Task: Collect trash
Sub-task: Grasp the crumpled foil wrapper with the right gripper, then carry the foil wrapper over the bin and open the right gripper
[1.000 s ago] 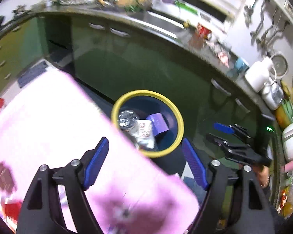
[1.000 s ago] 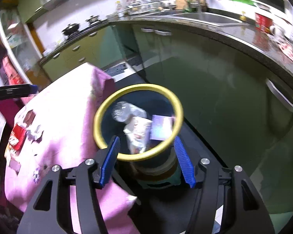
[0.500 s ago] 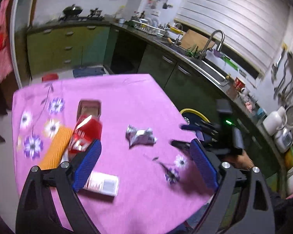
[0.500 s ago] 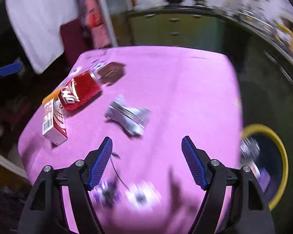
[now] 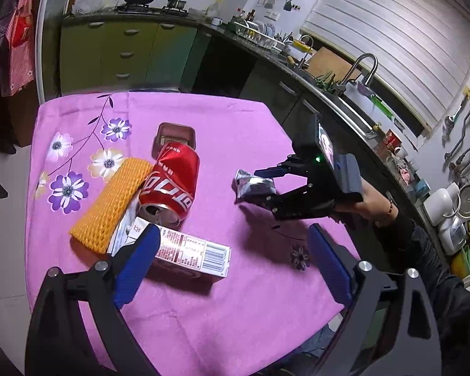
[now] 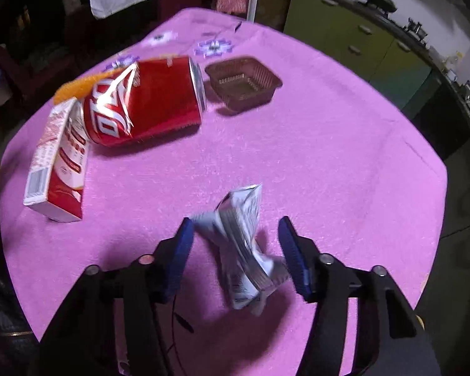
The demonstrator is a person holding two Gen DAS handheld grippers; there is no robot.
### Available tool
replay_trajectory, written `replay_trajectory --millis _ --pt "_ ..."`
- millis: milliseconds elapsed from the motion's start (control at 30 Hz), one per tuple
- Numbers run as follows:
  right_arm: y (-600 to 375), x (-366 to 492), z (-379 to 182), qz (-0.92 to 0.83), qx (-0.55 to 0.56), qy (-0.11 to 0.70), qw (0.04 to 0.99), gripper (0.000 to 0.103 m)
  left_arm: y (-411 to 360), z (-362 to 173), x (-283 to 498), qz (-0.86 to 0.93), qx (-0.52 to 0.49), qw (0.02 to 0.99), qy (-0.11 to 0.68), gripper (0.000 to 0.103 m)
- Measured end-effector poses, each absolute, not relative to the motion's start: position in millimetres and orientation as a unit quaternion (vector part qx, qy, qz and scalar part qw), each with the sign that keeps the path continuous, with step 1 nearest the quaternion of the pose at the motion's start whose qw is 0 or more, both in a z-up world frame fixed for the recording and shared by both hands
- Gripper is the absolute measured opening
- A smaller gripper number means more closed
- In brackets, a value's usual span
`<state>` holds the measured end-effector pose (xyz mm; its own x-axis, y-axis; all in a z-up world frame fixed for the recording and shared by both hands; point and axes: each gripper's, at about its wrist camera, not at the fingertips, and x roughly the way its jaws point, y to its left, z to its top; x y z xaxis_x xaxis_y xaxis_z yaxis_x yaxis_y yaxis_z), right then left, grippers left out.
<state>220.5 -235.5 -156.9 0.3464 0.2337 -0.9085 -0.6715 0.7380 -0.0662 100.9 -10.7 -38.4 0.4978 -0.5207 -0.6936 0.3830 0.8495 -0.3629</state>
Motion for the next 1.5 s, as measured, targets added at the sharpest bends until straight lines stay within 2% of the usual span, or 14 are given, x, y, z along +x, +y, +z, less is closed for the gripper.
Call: replay_trajectory --millis 100,200,333,400,567,800,967,1000,1033,1100,1267,1500 --pt "-243 223 -161 0.278 -0.197 0.503 0.794 0.029 -10 -41 101 -0.265 -0.080 0.860 0.430 0.090" --pt "-259 221 -153 0.279 -0.148 0.500 0.806 0.024 -12 -45 103 -0.268 -0.083 0.856 0.433 0.090" --pt "-287 212 -130 0.281 -0.078 0.487 0.823 0.023 -16 -47 105 -0.275 -0.080 0.853 0.436 0.091" --pt "-308 204 -114 0.268 -0.054 0.471 0.839 0.023 -18 -47 105 -0.278 -0.078 0.853 0.435 0.096" --pt "-395 183 -89 0.159 -0.017 0.453 0.877 0.023 -22 -44 103 -0.280 -0.054 0.860 0.423 0.097" --pt "-526 169 -115 -0.025 0.011 0.483 0.875 0.024 -27 -41 98 -0.279 -0.029 0.868 0.411 0.097" --pt "-572 178 -150 -0.065 0.038 0.508 0.858 0.024 -28 -41 99 -0.283 -0.031 0.863 0.419 0.097" --pt "-576 179 -155 -0.071 0.041 0.512 0.855 0.025 -28 -42 99 -0.283 -0.035 0.860 0.422 0.097" --pt "-583 181 -161 -0.079 0.046 0.515 0.852 0.033 -28 -42 100 -0.283 -0.038 0.859 0.425 0.097" --pt "-591 183 -168 -0.093 0.049 0.513 0.852 0.042 -27 -42 101 -0.280 -0.037 0.859 0.427 0.097" --pt "-596 172 -160 -0.102 0.068 0.498 0.858 0.050 -29 -41 97 -0.274 -0.014 0.867 0.416 0.097" --pt "-532 128 -125 -0.058 0.037 0.449 0.891 0.058 -33 -56 89 -0.256 0.049 0.871 0.416 0.097"
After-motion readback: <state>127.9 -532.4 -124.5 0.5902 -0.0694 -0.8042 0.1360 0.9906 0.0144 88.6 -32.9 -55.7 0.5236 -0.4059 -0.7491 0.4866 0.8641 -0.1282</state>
